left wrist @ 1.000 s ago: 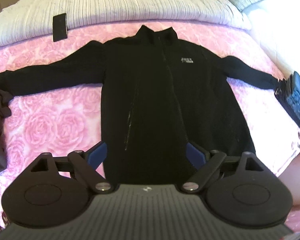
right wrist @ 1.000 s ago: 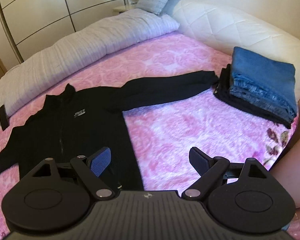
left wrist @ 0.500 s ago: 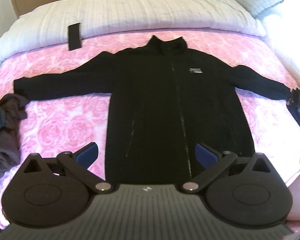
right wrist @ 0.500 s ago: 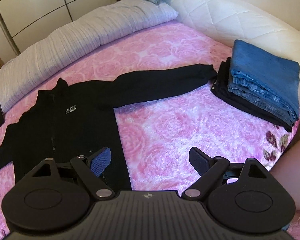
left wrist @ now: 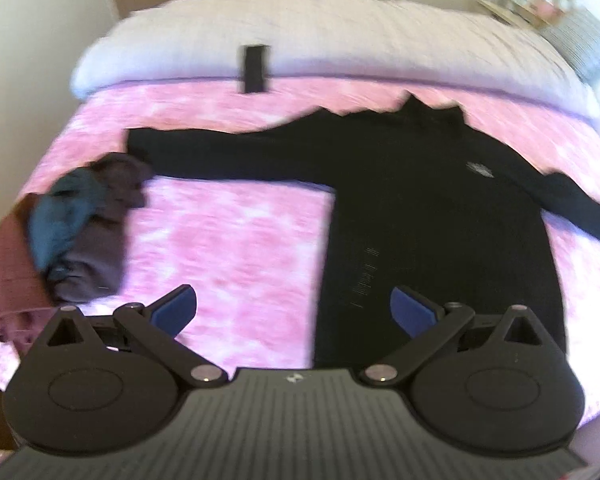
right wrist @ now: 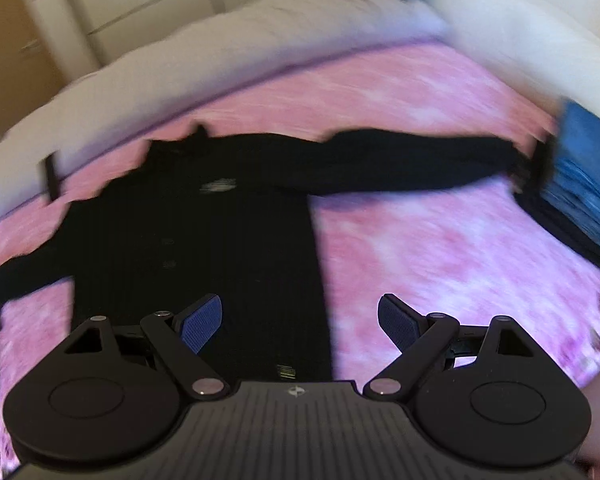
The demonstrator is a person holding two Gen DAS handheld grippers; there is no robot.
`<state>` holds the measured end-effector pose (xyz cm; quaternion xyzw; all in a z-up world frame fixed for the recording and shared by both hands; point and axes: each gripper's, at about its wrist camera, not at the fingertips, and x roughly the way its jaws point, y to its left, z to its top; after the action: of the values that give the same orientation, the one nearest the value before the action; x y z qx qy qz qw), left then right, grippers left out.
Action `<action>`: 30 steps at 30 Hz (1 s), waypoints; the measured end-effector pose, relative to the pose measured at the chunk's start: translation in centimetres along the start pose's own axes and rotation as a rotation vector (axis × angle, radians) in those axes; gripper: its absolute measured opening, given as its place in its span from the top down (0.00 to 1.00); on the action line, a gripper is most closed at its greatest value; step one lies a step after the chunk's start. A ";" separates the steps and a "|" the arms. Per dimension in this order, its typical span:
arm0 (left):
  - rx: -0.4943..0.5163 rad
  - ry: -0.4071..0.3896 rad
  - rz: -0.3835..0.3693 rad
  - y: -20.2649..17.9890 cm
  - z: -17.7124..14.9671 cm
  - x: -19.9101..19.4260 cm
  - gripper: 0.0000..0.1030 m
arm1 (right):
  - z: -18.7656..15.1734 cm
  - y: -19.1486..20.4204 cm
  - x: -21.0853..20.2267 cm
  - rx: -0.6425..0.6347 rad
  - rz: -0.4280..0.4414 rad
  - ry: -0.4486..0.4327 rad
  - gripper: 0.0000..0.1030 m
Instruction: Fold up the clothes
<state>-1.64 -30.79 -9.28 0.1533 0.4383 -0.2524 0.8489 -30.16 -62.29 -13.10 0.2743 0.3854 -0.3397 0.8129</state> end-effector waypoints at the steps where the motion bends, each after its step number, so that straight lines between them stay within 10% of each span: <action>1: -0.021 -0.011 0.013 1.8 0.3 0.0 0.01 | 0.1 2.2 0.2 -0.049 0.037 -0.004 0.15; 10: -0.032 -0.073 0.034 20.7 6.5 6.3 0.01 | -0.9 28.7 4.1 -0.493 0.310 -0.055 0.21; 17: -0.072 -0.085 -0.036 34.4 14.6 18.4 0.01 | -2.3 50.8 13.0 -0.762 0.359 -0.055 0.77; 22: -0.065 -0.016 -0.079 38.7 16.5 27.6 0.03 | -1.6 62.0 21.5 -0.884 0.367 -0.084 0.79; 26: 0.121 0.165 -0.007 37.9 12.9 33.0 0.06 | -2.2 67.6 27.6 -0.962 0.360 -0.076 0.78; 30: 0.062 0.150 -0.057 39.0 9.8 33.4 0.04 | -4.8 70.9 32.3 -1.102 0.367 -0.055 0.76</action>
<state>43.13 -13.16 -29.68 0.1856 0.4968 -0.2776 0.8011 37.11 -25.99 -28.94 -0.1360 0.4304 0.0506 0.8909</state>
